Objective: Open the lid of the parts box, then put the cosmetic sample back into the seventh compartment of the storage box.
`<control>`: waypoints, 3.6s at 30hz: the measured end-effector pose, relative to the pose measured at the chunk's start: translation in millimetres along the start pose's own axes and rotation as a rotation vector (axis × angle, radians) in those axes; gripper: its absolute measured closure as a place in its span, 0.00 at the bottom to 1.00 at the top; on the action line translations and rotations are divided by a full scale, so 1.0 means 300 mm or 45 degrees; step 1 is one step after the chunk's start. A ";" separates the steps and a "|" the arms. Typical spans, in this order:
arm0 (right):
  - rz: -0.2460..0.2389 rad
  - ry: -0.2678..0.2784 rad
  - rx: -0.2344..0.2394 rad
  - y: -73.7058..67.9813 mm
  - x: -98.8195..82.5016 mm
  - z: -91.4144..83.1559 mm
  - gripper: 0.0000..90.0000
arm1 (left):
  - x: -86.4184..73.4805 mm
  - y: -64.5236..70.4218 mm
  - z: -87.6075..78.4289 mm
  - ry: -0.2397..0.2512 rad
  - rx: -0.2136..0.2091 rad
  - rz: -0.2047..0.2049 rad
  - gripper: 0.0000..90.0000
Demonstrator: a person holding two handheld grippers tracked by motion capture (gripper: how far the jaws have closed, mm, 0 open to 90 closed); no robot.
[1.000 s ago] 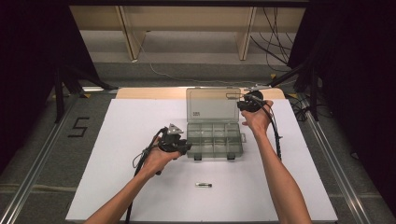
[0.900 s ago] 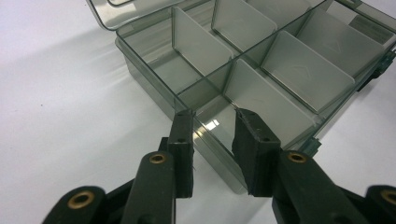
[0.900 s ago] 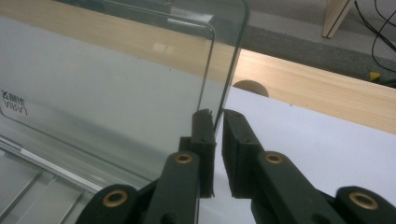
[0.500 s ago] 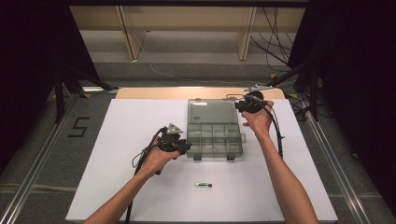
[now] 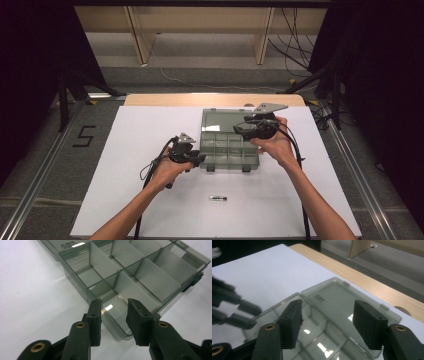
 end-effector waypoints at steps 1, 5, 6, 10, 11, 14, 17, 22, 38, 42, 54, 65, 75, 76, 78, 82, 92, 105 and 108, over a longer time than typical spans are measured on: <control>-0.020 -0.026 0.009 -0.015 -0.007 -0.005 0.42 | 0.002 -0.001 -0.004 0.006 0.005 0.009 0.68; -0.112 -0.055 0.060 -0.075 -0.024 -0.025 0.39 | 0.006 -0.002 -0.028 0.024 -0.001 0.003 0.60; -0.127 -0.057 0.074 -0.089 -0.027 -0.029 0.38 | 0.010 -0.001 -0.040 0.037 -0.005 0.002 0.56; -0.178 -0.094 0.130 -0.142 -0.040 -0.045 0.36 | 0.018 -0.002 -0.075 0.081 -0.008 0.003 0.50; -0.196 -0.097 0.137 -0.154 -0.040 -0.047 0.36 | 0.019 -0.001 -0.082 0.088 -0.014 -0.001 0.48; -0.222 -0.110 0.180 -0.193 -0.041 -0.053 0.34 | 0.024 0.006 -0.104 0.115 -0.017 -0.006 0.43; -0.253 -0.128 0.213 -0.231 -0.049 -0.053 0.32 | 0.028 0.015 -0.124 0.146 -0.019 -0.012 0.38; -0.281 -0.168 0.260 -0.277 -0.069 -0.045 0.31 | 0.025 0.041 -0.154 0.191 -0.053 0.001 0.34; -0.330 -0.248 0.365 -0.368 -0.122 -0.036 0.26 | -0.033 0.091 -0.276 0.303 -0.087 0.132 0.24; -0.349 -0.269 0.394 -0.394 -0.137 -0.028 0.26 | -0.040 0.097 -0.284 0.316 -0.094 0.137 0.20; -0.400 -0.331 0.444 -0.445 -0.173 -0.029 0.25 | -0.056 0.121 -0.331 0.361 -0.099 0.154 0.19; -0.481 -0.430 0.506 -0.498 -0.235 -0.010 0.29 | -0.079 0.135 -0.356 0.378 -0.090 0.122 0.18; -0.535 -0.527 0.577 -0.538 -0.295 0.016 0.37 | -0.084 0.131 -0.359 0.375 -0.064 0.110 0.18; -0.544 -0.529 0.575 -0.539 -0.298 0.020 0.37 | -0.085 0.131 -0.359 0.375 -0.060 0.107 0.18; -0.547 -0.541 0.586 -0.546 -0.303 0.023 0.41 | -0.088 0.133 -0.362 0.379 -0.060 0.107 0.18; -0.547 -0.563 0.608 -0.556 -0.313 0.030 0.46 | -0.094 0.137 -0.374 0.386 -0.055 0.099 0.18; -0.527 -0.609 0.652 -0.562 -0.339 0.057 0.63 | -0.098 0.123 -0.377 0.400 -0.049 0.092 0.18; -0.624 -0.653 0.630 -0.546 -0.359 0.060 0.89 | -0.101 0.122 -0.368 0.390 -0.044 0.087 0.18; -0.625 -0.654 0.622 -0.548 -0.359 0.059 0.90 | -0.098 0.121 -0.374 0.400 -0.038 0.083 0.18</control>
Point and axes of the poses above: each handheld gripper's, and its own axes: z roughly forward along the jaws, x roughly out of its top, y roughly to its right, the point moved 9 cm from there along z, roughly forward along the jaws, and after that the axes turned 3 degrees about -z, right-handed, at the moved point
